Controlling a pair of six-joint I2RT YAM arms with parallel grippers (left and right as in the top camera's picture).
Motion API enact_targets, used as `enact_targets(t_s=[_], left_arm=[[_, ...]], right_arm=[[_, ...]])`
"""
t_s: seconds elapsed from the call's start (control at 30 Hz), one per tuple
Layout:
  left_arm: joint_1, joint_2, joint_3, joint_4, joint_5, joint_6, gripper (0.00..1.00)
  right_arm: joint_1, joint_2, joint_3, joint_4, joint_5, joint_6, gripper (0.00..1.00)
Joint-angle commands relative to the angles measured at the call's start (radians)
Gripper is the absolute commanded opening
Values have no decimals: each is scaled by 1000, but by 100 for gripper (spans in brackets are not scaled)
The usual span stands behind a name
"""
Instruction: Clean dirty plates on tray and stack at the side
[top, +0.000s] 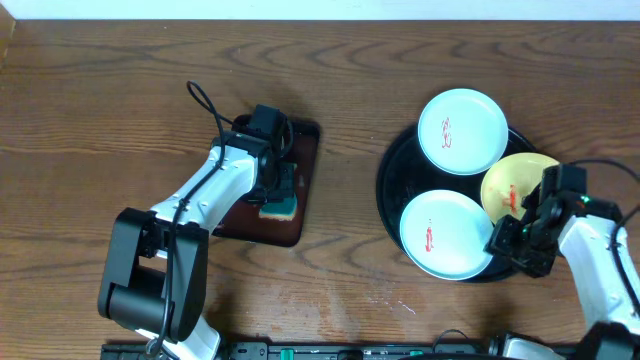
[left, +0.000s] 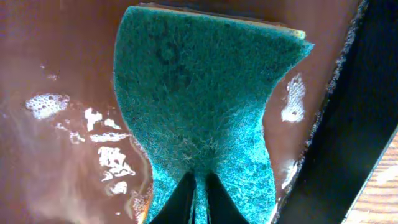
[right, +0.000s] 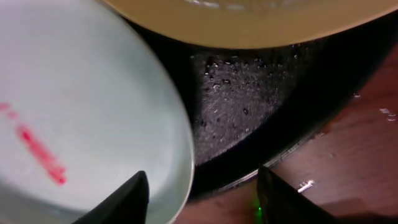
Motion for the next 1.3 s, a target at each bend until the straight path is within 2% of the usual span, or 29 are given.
enact_targets(t_s=[0.0,0.1,0.13,0.23,0.27,0.6,0.77,0.93,1.03,1.07,1.1,1.13,1.17,1.2,1.27], left_arm=[[-1,24,-15,0,-9,2,7],[-1,24,-8,-13,-8,2,7],[-1,24,0,-24,-8,2,7],[-1,21,34,-72,-9,3,7],[-1,18,45,-87,-8,6,8],[-1,-86,142,-196,-1,35,7],[-1,-137,142,-187,105,35,7],[-10,-143,142,-180,192,35,7],[-33,-143,142,-167,188,35,7],[-39,-142,142,-164,170,35,8],[-45,-142,142,-164,130,34,7],[-48,-141,141,-166,85,27,17],[-49,-139,138,-167,38,15,29],[-49,-134,135,-168,-8,-5,37],[-46,-124,122,-163,-58,-31,39]], right_arm=[[-8,39,-47,63,-11,42,50],[-8,78,-106,142,-14,42,46],[-8,89,-127,177,-31,41,41],[-8,103,-156,248,-115,0,6],[-8,102,-154,262,-134,-11,1],[-6,95,-124,430,-196,-56,1],[5,95,-124,534,-250,-128,1],[68,95,-124,534,-284,-124,1],[101,95,-124,508,-175,-21,1],[108,95,-124,505,-148,-6,3],[113,95,-124,505,-131,-5,12],[112,95,-124,509,-128,-8,25],[111,95,-124,511,-128,-15,27],[111,95,-124,516,-128,-30,27],[111,95,-124,524,-129,-50,27]])
